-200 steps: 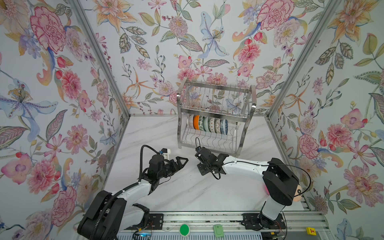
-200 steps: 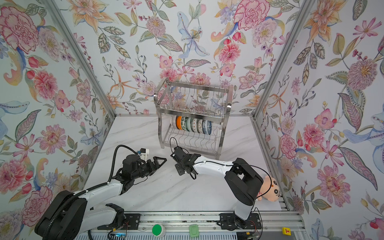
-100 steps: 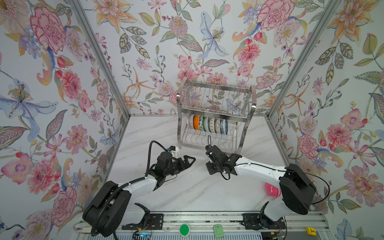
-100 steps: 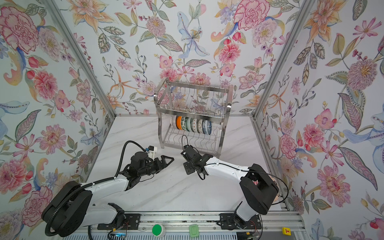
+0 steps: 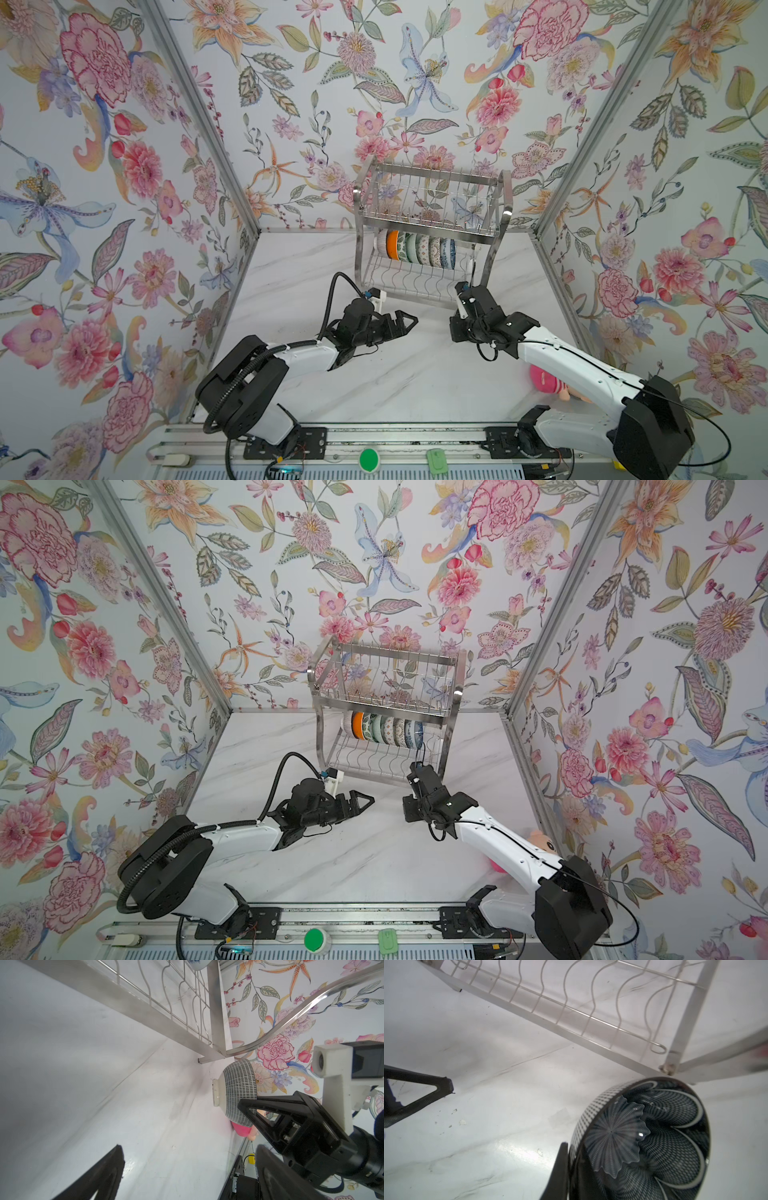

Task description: Load the bowls into the dish rack

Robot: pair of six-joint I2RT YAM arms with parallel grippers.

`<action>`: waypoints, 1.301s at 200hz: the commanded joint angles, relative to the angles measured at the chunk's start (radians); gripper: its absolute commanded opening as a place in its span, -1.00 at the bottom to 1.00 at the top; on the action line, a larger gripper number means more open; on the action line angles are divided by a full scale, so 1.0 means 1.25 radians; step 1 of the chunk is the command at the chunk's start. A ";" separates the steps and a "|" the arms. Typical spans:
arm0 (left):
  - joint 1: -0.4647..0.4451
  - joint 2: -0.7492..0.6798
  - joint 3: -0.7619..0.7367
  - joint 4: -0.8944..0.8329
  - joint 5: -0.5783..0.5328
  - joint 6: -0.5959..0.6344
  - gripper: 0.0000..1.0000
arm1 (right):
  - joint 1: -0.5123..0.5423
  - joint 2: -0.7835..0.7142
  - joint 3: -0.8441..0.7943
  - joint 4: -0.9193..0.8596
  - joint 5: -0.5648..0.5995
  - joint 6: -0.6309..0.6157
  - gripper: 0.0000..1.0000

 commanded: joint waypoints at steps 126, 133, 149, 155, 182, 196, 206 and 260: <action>-0.152 0.289 0.359 0.055 -0.115 -0.050 0.99 | -0.551 -0.102 0.093 0.032 -0.267 0.066 -1.00; -0.152 0.297 0.373 0.053 -0.117 -0.049 0.99 | -0.567 -0.084 0.106 0.052 -0.288 0.083 -1.00; -0.152 0.315 0.404 0.037 -0.124 -0.043 0.99 | -0.605 -0.039 0.133 0.112 -0.348 0.132 -1.00; -0.153 0.323 0.414 0.034 -0.126 -0.042 0.99 | -0.613 -0.027 0.138 0.148 -0.370 0.152 -1.00; -0.153 0.349 0.454 0.025 -0.134 -0.041 0.99 | -0.625 0.041 0.173 0.260 -0.451 0.216 -1.00; -0.152 0.360 0.478 0.015 -0.138 -0.036 0.98 | -0.624 0.078 0.190 0.326 -0.496 0.241 -1.00; -0.152 0.369 0.499 0.004 -0.138 -0.032 0.98 | -0.624 0.105 0.198 0.372 -0.532 0.262 -1.00; -0.150 0.406 0.588 -0.052 -0.132 -0.005 0.98 | -0.615 0.222 0.230 0.583 -0.644 0.355 -1.00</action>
